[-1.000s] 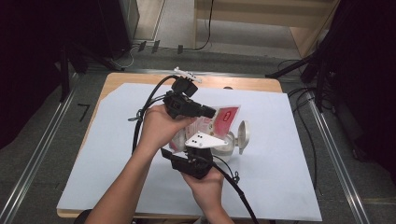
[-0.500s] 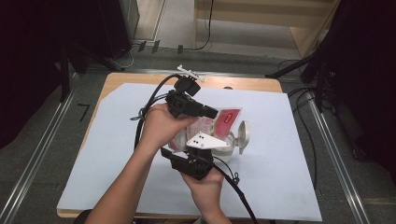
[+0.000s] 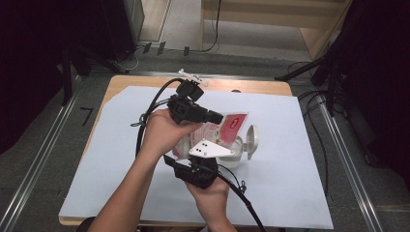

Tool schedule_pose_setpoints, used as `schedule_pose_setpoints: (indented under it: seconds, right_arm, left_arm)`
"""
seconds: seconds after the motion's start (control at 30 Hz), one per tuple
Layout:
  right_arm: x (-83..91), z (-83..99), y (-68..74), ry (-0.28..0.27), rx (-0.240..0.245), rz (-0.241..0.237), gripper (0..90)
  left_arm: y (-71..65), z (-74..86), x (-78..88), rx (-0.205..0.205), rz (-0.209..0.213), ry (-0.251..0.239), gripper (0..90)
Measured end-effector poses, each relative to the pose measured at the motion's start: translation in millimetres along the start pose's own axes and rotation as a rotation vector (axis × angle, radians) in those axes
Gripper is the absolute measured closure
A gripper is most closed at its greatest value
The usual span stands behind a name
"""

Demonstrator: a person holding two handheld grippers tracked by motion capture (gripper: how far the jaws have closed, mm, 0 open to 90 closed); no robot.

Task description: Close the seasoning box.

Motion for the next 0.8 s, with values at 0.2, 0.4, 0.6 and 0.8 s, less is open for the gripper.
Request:
schedule_pose_setpoints:
  seconds: [0.2, 0.4, 0.6, 0.8]
  right_arm:
    - [-0.4, -0.8, 2.4, 0.005, 0.012, -0.002, 63.4]
    - [-1.4, -1.5, 4.1, 0.008, 0.019, -0.004, 63.4]
    - [-1.4, -0.4, 4.1, 0.021, 0.018, -0.009, 63.5]
    - [-2.6, 0.0, 5.0, 0.024, 0.016, -0.014, 63.4]
  left_arm:
    - [-0.9, 2.1, 3.5, 0.000, 0.001, -0.012, 87.6]
    - [0.2, 3.9, 5.6, 0.002, -0.003, -0.009, 87.4]
    - [1.5, 4.5, 4.7, 0.006, -0.010, -0.011, 87.5]
    - [3.3, 6.1, 4.3, 0.008, -0.007, -0.007, 88.2]
Point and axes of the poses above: each handheld gripper's, and its own axes: x roughly backward along the jaws, z roughly out of its underside, y roughly to its left, the point moved 5 cm from there along -x, roughly forward along the jaws, and after that the axes turned 12 degrees about y, right-handed, at the moved point
